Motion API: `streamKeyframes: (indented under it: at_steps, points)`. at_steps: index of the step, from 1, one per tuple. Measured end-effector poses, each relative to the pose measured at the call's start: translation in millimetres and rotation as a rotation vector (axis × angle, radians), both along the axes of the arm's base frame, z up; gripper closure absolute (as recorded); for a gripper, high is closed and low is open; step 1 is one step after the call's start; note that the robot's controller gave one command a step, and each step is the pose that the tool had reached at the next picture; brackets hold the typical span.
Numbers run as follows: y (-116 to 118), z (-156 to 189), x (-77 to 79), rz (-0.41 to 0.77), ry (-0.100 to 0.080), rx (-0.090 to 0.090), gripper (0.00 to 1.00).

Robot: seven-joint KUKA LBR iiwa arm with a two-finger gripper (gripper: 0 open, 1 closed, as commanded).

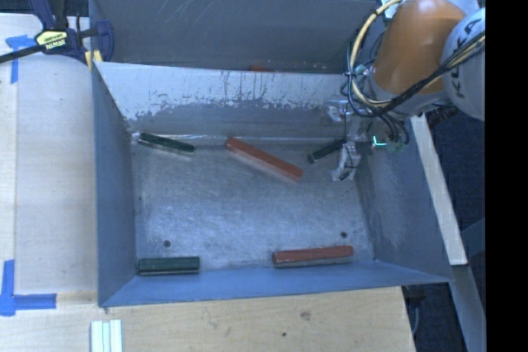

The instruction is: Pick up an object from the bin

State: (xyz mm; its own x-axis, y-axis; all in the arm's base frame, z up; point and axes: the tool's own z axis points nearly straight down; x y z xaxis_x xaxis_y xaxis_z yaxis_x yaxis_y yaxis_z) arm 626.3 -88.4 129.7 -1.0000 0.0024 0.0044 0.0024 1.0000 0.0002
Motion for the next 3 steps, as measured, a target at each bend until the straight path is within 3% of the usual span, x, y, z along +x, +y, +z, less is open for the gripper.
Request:
streamKeyframes:
  at_steps: [1, 2, 3]
  points:
    - [91, -22, 1.1, -0.042, -0.004, 0.004, 0.0]
    - [88, -61, 0.3, 0.019, 0.002, -0.001, 0.0]
    - [88, -58, 2.5, 0.02, -0.005, 0.0, 1.0]
